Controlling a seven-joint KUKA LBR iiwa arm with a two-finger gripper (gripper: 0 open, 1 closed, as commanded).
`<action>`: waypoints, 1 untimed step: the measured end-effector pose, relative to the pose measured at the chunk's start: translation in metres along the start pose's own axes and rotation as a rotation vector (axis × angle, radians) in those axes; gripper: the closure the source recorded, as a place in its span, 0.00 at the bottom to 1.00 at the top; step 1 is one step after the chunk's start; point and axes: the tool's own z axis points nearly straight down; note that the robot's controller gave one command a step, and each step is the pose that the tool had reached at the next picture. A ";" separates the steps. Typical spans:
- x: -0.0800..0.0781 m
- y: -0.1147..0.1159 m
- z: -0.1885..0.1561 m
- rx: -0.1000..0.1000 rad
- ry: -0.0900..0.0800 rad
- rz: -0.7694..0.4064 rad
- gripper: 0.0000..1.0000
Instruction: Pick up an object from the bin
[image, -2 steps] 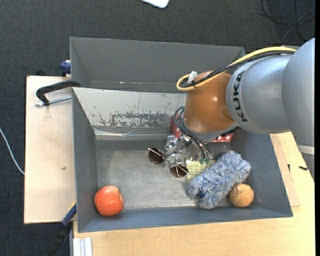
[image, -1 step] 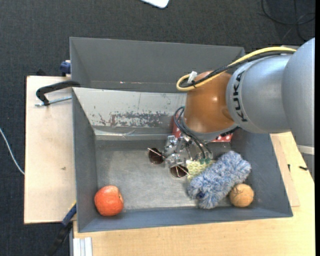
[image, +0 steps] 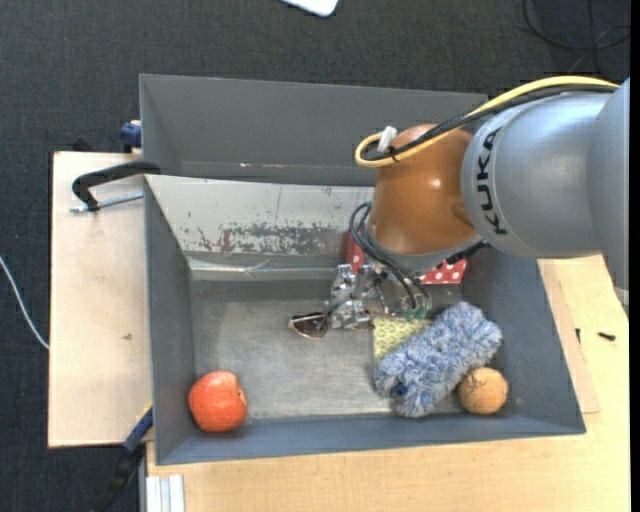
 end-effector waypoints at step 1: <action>-0.004 0.010 -0.034 0.001 -0.015 -0.001 1.00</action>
Offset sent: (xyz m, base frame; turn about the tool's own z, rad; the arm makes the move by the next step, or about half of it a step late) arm 0.0027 0.0047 0.0991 0.0124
